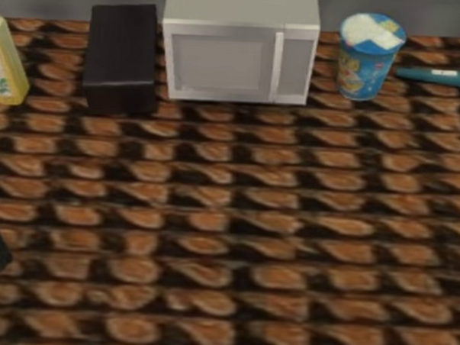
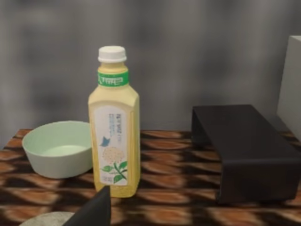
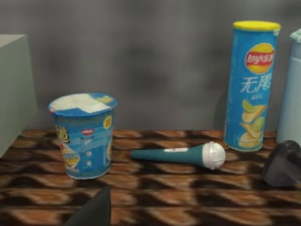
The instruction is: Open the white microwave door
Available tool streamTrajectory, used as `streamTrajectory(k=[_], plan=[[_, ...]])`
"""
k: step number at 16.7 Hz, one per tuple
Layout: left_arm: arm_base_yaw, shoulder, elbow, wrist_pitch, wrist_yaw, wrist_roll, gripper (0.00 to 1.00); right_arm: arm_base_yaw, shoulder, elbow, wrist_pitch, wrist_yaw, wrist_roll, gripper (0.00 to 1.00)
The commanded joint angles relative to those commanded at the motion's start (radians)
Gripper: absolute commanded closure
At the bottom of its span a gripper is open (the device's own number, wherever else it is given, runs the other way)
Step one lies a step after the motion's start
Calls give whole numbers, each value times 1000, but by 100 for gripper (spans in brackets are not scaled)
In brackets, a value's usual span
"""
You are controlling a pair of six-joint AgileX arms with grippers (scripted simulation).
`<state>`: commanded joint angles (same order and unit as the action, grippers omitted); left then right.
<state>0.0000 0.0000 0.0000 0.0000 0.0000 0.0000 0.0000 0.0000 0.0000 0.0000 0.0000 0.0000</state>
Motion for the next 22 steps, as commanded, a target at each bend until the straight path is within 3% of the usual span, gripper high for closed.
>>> streamTrajectory(k=[4,8,22], plan=[[-14,30,30,-12,-7,-12,0,0,0,0,0,0,0,0],[-86,218,215,-82,-51,-75,0,0,0,0,0,0,0,0],[-542,1675,1500,-552,-329,-458,0,0,0,0,0,0,0,0]])
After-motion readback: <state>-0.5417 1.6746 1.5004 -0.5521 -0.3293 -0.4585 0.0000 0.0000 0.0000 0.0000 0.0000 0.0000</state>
